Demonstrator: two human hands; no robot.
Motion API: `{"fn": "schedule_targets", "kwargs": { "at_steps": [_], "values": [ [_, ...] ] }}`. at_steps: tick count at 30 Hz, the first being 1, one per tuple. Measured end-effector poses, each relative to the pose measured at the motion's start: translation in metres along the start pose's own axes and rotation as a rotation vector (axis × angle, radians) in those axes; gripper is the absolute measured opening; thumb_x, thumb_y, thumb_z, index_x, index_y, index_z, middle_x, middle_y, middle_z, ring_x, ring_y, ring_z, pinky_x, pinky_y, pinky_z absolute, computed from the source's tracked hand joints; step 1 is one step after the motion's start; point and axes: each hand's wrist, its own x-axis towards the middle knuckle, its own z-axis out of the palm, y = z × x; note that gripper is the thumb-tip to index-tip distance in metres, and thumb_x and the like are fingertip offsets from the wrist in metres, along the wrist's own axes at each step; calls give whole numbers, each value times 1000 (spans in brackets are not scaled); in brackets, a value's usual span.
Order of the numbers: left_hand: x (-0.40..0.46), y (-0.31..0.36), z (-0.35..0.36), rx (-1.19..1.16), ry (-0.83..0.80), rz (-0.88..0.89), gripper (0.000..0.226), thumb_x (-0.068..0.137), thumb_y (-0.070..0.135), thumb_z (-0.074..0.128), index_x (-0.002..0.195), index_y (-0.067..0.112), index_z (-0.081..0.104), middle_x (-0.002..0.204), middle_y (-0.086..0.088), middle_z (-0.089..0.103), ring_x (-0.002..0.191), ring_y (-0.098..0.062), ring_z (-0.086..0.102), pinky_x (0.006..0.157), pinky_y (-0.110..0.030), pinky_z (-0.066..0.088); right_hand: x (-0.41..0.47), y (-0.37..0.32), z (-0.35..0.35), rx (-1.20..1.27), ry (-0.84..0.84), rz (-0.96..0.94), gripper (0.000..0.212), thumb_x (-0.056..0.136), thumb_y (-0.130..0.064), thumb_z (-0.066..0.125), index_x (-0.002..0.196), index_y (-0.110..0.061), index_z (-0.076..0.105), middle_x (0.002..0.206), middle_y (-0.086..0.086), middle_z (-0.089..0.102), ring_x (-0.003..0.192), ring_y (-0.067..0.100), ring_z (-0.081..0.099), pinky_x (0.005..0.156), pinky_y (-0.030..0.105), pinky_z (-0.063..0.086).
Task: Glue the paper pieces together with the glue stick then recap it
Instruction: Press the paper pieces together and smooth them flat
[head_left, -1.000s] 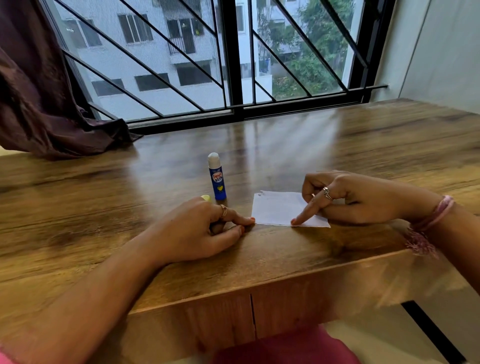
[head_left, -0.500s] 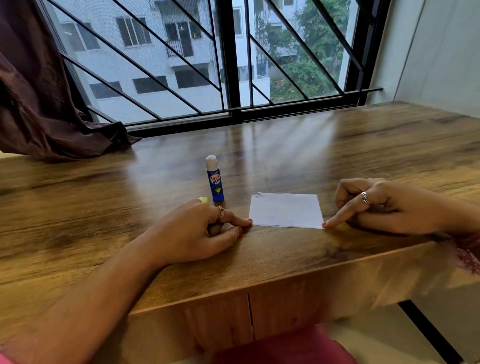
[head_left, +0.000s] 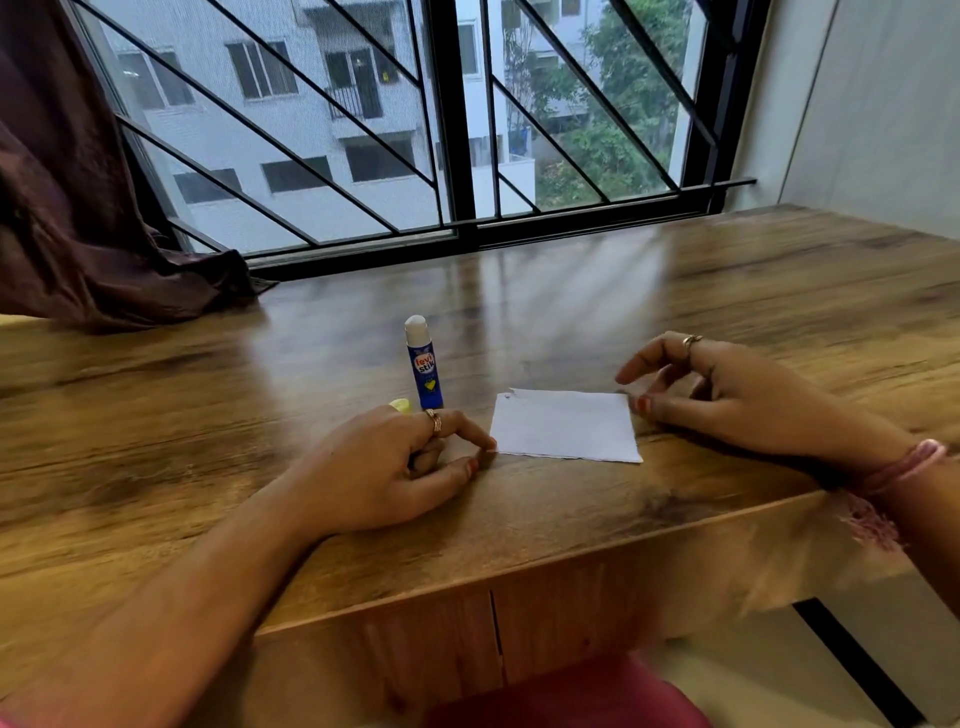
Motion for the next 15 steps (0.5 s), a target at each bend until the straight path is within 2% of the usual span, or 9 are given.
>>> {"fn": "schedule_targets", "kwargs": {
  "at_steps": [3,7,11,15],
  "values": [
    [0,-1,0,-1,10,11,28,86,45,48,111,39,59,51,10,41,55,-9,48,52,-16,34,3,-6,8,-91,-12,-43,27,86,-25,64,112,-34,60,86,-25,59,65,-23,53,60,-1,37],
    [1,-2,2,-7,15,-2,31,85,46,48,113,38,59,51,10,40,53,-9,48,50,-16,33,3,-13,10,-149,-25,-50,26,87,-27,64,111,-37,59,88,-29,54,71,-29,48,65,-5,33],
    [2,-4,3,13,14,-32,33,85,49,47,115,39,57,52,9,41,53,-9,48,49,-18,33,-4,-18,9,-155,-27,-63,23,87,-29,64,107,-40,58,90,-29,55,81,-26,49,68,-3,33],
    [3,-3,4,38,31,-25,33,88,47,48,119,38,55,49,9,40,52,-7,48,48,-18,33,-10,-17,10,-164,-37,-70,24,82,-47,57,106,-47,54,99,-26,59,97,-10,51,71,5,35]
  ]
}}
